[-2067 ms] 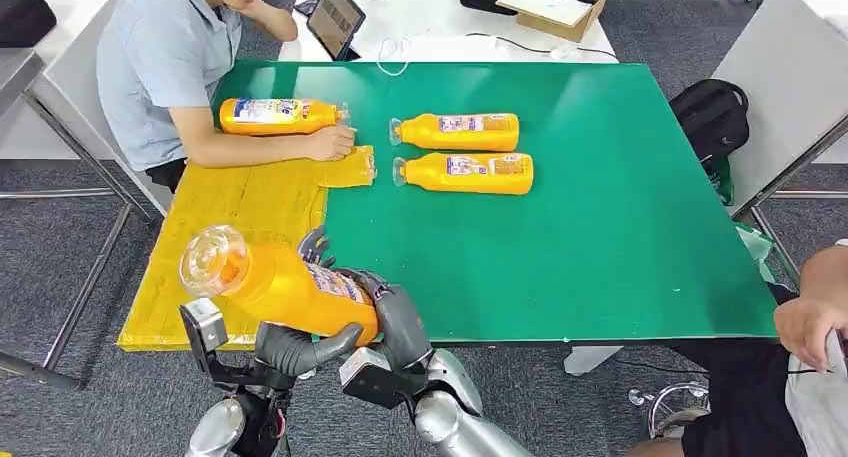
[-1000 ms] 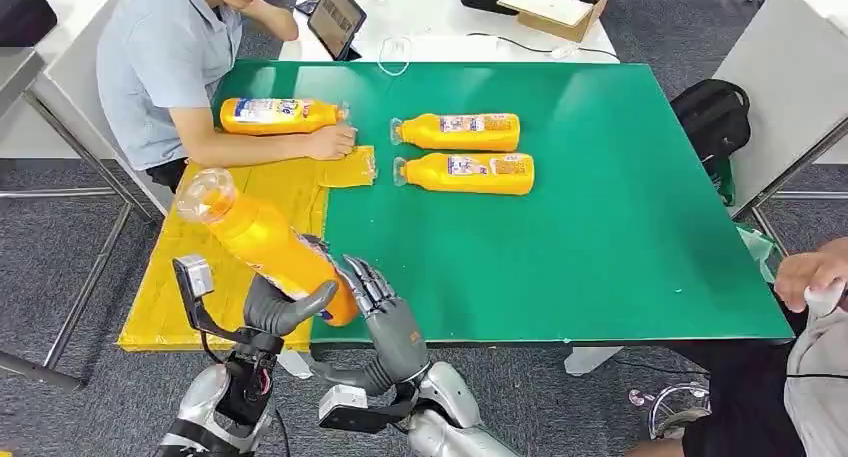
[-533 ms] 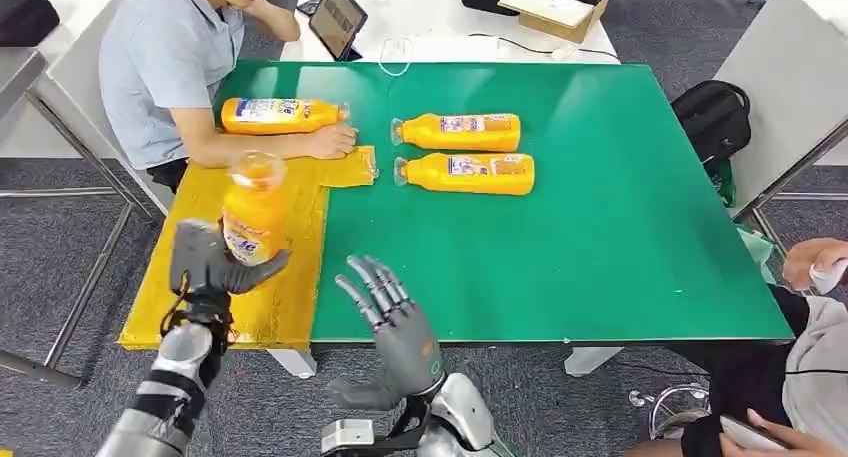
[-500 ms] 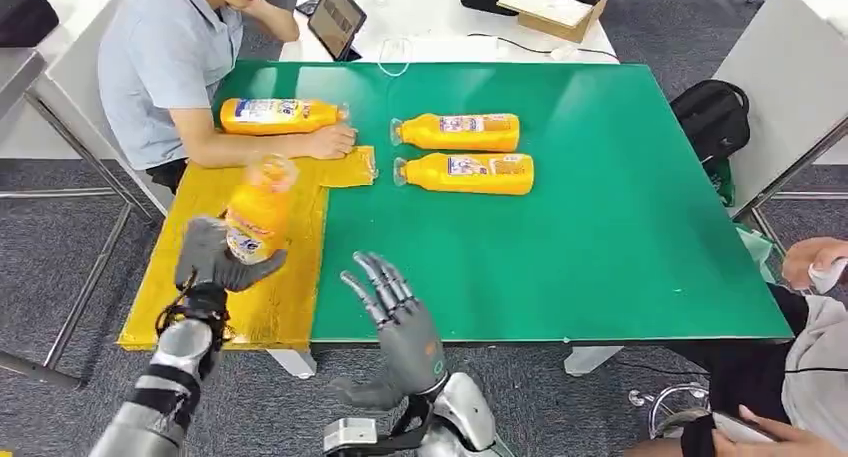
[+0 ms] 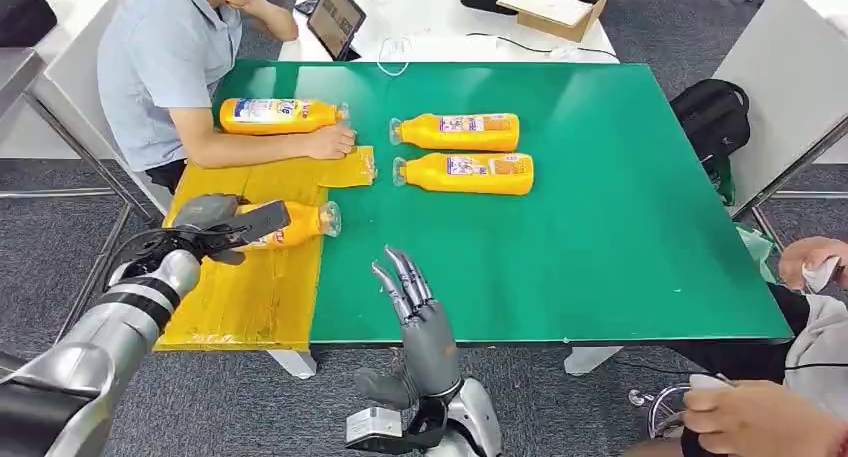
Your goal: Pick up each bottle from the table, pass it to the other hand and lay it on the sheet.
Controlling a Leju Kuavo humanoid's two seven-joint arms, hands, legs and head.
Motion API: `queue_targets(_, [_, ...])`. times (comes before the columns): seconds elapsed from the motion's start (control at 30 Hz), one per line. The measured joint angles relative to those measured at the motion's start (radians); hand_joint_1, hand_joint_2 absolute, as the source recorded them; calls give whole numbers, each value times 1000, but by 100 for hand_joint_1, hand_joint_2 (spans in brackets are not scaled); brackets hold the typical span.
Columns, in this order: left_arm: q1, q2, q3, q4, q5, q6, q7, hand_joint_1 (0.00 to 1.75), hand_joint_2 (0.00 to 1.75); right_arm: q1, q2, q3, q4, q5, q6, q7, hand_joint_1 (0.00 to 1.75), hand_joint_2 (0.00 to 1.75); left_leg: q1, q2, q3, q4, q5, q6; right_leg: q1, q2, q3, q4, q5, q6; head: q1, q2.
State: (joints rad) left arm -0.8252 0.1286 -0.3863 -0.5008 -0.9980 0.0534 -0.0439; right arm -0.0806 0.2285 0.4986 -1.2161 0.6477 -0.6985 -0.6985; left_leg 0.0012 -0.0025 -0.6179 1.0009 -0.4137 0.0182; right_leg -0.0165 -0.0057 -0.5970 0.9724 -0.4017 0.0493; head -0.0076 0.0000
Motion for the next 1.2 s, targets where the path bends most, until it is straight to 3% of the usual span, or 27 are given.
queue_targets(0.1, [-25, 2, -20, 38, -8, -3, 0, 0, 175, -5, -4, 12, 7, -6, 0, 0, 0, 0, 0, 0, 0, 0, 0, 0, 0, 0, 0, 0, 0, 0, 0, 0])
queue_targets(0.63, [-42, -27, -37, 79, 110, -188, -148, 0, 175, -22, -21, 25, 30, -82, 0, 0, 0, 0, 0, 0, 0, 0, 0, 0, 0, 0, 0, 0, 0, 0, 0, 0])
queue_targets(0.87, [-30, -28, -31, 78, 165, -187, -192, 0, 175, -26, -27, 26, 31, -92, 0, 0, 0, 0, 0, 0, 0, 0, 0, 0, 0, 0, 0, 0, 0, 0, 0, 0])
queue_targets(1.2, [84, -56, 132, -114, 539, -161, -374, 0, 175, -25, -44, 36, 8, -117, 0, 0, 0, 0, 0, 0, 0, 0, 0, 0, 0, 0, 0, 0, 0, 0, 0, 0])
